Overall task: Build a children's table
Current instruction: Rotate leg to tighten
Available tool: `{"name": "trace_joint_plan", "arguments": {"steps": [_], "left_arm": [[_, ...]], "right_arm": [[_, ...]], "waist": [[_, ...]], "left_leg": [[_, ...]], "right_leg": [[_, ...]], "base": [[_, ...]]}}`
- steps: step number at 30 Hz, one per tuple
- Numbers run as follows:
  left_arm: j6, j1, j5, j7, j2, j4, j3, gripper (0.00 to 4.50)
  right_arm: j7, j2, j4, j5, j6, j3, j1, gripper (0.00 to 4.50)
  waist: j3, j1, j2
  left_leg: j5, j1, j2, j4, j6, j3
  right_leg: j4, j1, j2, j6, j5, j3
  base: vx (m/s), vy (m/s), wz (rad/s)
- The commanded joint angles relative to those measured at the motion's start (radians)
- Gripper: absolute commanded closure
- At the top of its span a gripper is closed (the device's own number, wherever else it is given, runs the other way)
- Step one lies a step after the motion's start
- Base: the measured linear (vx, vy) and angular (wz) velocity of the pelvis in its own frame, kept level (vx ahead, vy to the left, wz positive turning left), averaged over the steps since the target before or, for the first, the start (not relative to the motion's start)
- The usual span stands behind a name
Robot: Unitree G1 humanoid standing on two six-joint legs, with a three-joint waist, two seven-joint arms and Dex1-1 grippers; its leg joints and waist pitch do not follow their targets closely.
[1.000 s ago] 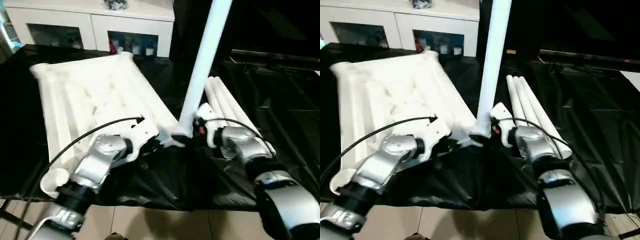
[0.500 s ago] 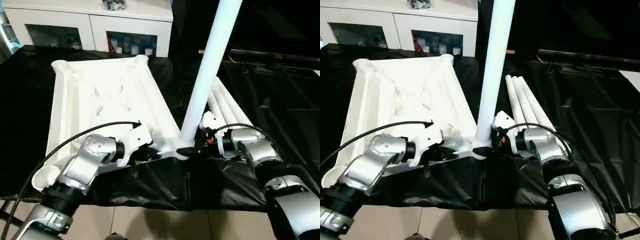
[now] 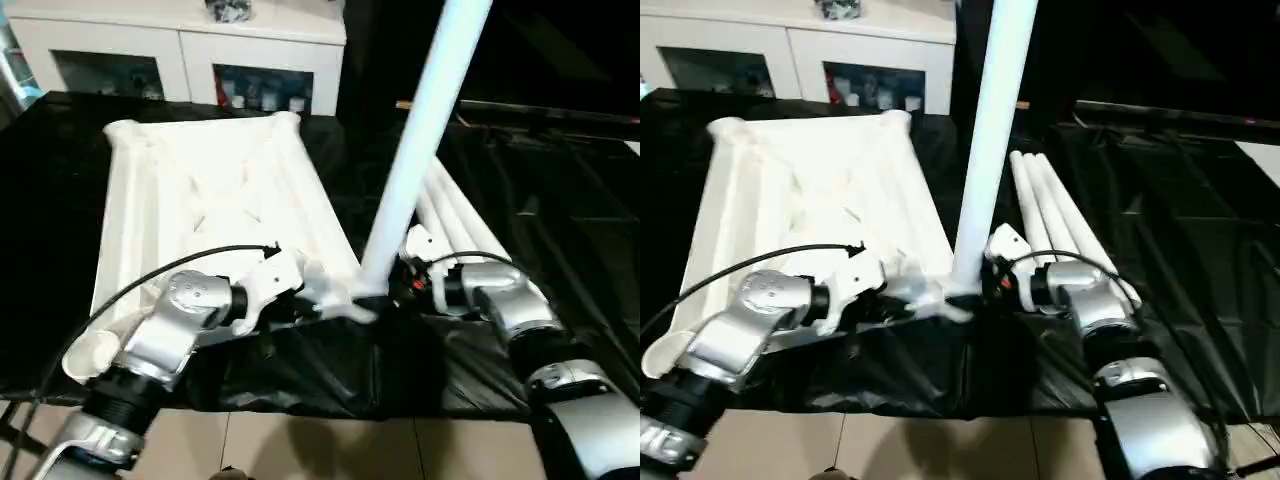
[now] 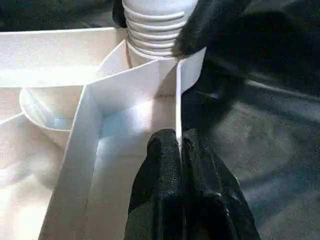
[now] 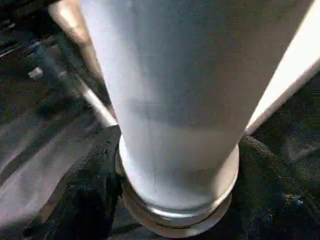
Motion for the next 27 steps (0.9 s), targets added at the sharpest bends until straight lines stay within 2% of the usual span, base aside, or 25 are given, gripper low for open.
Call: {"name": "trace_joint_plan", "arguments": {"steps": [1, 3, 5, 6, 8, 9, 10, 11, 13, 16, 17, 19, 20, 23, 25, 27], "left_arm": [[0.014, -0.060, -0.014, 0.151, -0.126, 0.026, -0.004, 4.50], [0.037, -0.081, 0.000, 0.227, -0.170, 0.050, 0.009, 4.50], [0.045, -0.090, 0.007, 0.265, -0.195, 0.059, 0.013, 4.50], [0.049, -0.096, 0.012, 0.288, -0.210, 0.065, 0.015, 4.50], [0.058, -0.105, 0.026, 0.339, -0.241, 0.077, 0.020, 4.50], [0.060, -0.106, 0.032, 0.355, -0.248, 0.081, 0.023, 4.50], [0.052, -0.107, 0.039, 0.362, -0.254, 0.086, 0.024, 4.50], [0.052, -0.107, 0.039, 0.362, -0.254, 0.086, 0.024, 4.50], [0.032, -0.099, 0.036, 0.336, -0.248, 0.079, 0.020, 4.50], [0.014, -0.083, 0.025, 0.293, -0.229, 0.058, 0.007, 4.50], [0.014, -0.083, 0.025, 0.293, -0.229, 0.058, 0.007, 4.50], [0.003, -0.067, 0.016, 0.249, -0.207, 0.038, -0.002, 4.50], [0.001, -0.064, 0.014, 0.241, -0.202, 0.035, -0.004, 4.50], [-0.017, -0.041, 0.002, 0.167, -0.157, 0.010, -0.018, 4.50], [-0.026, -0.030, -0.004, 0.126, -0.130, -0.002, -0.025, 4.50], [-0.042, -0.017, -0.009, 0.072, -0.097, -0.011, -0.033, 4.50]], "right_arm": [[-0.240, 0.131, 0.079, -0.012, 0.012, 0.011, -0.031, 1.76], [-0.380, 0.177, 0.115, -0.011, 0.023, -0.012, -0.050, 1.76], [-0.446, 0.203, 0.127, -0.004, 0.026, -0.027, -0.064, 1.76], [-0.489, 0.221, 0.132, 0.000, 0.028, -0.037, -0.072, 1.76], [-0.553, 0.255, 0.143, 0.009, 0.015, -0.060, -0.092, 1.76], [-0.558, 0.262, 0.144, 0.008, 0.007, -0.063, -0.096, 1.76], [-0.539, 0.273, 0.145, 0.016, -0.006, -0.072, -0.102, 1.76], [-0.539, 0.273, 0.145, 0.016, -0.006, -0.072, -0.102, 1.41], [-0.508, 0.271, 0.142, 0.029, -0.017, -0.082, -0.103, 1.04], [-0.494, 0.253, 0.141, 0.020, -0.041, -0.072, -0.100, 0.86], [-0.494, 0.253, 0.141, 0.020, -0.041, -0.072, -0.100, 0.86], [-0.448, 0.223, 0.121, -0.002, -0.064, -0.047, -0.088, 0.53], [-0.439, 0.217, 0.118, -0.006, -0.068, -0.043, -0.085, 0.53], [-0.319, 0.161, 0.080, -0.014, -0.085, -0.026, -0.063, 0.53], [-0.245, 0.126, 0.058, -0.011, -0.086, -0.014, -0.049, 0.53], [-0.144, 0.081, 0.033, -0.006, -0.084, 0.001, -0.033, 0.53]], "waist": [[-0.061, -0.008, 0.009], [-0.063, -0.015, 0.006], [-0.063, -0.016, 0.004], [-0.063, -0.020, 0.007], [-0.068, -0.020, 0.009], [-0.070, -0.019, 0.010], [-0.072, -0.016, 0.008], [-0.072, -0.016, 0.008], [-0.076, -0.012, 0.005], [-0.077, -0.006, 0.006], [-0.076, -0.006, 0.006], [-0.075, -0.004, 0.007], [-0.074, -0.004, 0.010], [-0.073, -0.004, 0.009], [-0.071, -0.002, 0.016], [-0.070, 0.000, 0.014]], "left_leg": [[-0.315, 0.020, 0.044, -0.074, -0.013, -0.023], [-0.334, 0.020, 0.041, -0.074, -0.028, -0.028], [-0.341, 0.020, 0.040, -0.070, -0.013, -0.026], [-0.333, 0.019, 0.041, -0.072, -0.010, -0.025], [-0.321, 0.018, 0.042, -0.074, -0.009, -0.025], [-0.306, 0.015, 0.045, -0.075, -0.007, -0.024], [-0.290, 0.015, 0.045, -0.073, 0.000, -0.021], [-0.290, 0.015, 0.045, -0.073, 0.000, -0.021], [-0.224, 0.004, 0.045, -0.072, 0.024, -0.017], [-0.190, 0.003, 0.044, -0.069, 0.041, -0.013], [-0.187, 0.002, 0.043, -0.069, 0.042, -0.013], [-0.194, 0.003, 0.044, -0.071, 0.041, -0.013], [-0.206, 0.004, 0.045, -0.072, 0.039, -0.014], [-0.219, 0.003, 0.047, -0.073, 0.040, -0.015], [-0.232, 0.006, 0.048, -0.074, 0.040, -0.016], [-0.243, 0.007, 0.048, -0.074, 0.041, -0.014]], "right_leg": [[-0.110, 0.032, -0.096, -0.144, -0.490, 0.050], [-0.118, 0.031, -0.098, -0.114, -0.551, 0.045], [-0.124, 0.027, -0.099, -0.102, -0.560, 0.048], [-0.122, 0.023, -0.097, -0.104, -0.541, 0.050], [-0.117, 0.024, -0.093, -0.110, -0.491, 0.050], [-0.110, 0.027, -0.091, -0.123, -0.432, 0.051], [-0.105, 0.028, -0.091, -0.138, -0.376, 0.053], [-0.105, 0.028, -0.091, -0.138, -0.376, 0.053], [-0.090, 0.040, -0.092, -0.171, -0.255, 0.055], [-0.085, 0.043, -0.092, -0.186, -0.204, 0.056], [-0.086, 0.043, -0.092, -0.188, -0.203, 0.056], [-0.088, 0.044, -0.094, -0.188, -0.222, 0.055], [-0.090, 0.043, -0.093, -0.187, -0.236, 0.055], [-0.091, 0.045, -0.094, -0.185, -0.251, 0.055], [-0.092, 0.043, -0.093, -0.190, -0.262, 0.056], [-0.095, 0.041, -0.091, -0.188, -0.272, 0.057]], "base": [[0.000, 0.000, 0.00], [0.000, 0.000, 0.00], [0.000, 0.000, 0.00], [0.000, 0.000, 0.00], [0.000, 0.000, 0.00], [0.000, 0.000, 0.00], [0.000, 0.000, 0.00], [0.000, 0.000, 0.00], [0.000, 0.000, 0.00], [0.000, 0.000, 0.00], [0.000, 0.000, 0.00], [0.000, 0.000, 0.00], [0.000, 0.000, 0.00], [0.000, 0.000, 0.00], [0.000, 0.000, 0.00], [0.000, 0.000, 0.00]]}}
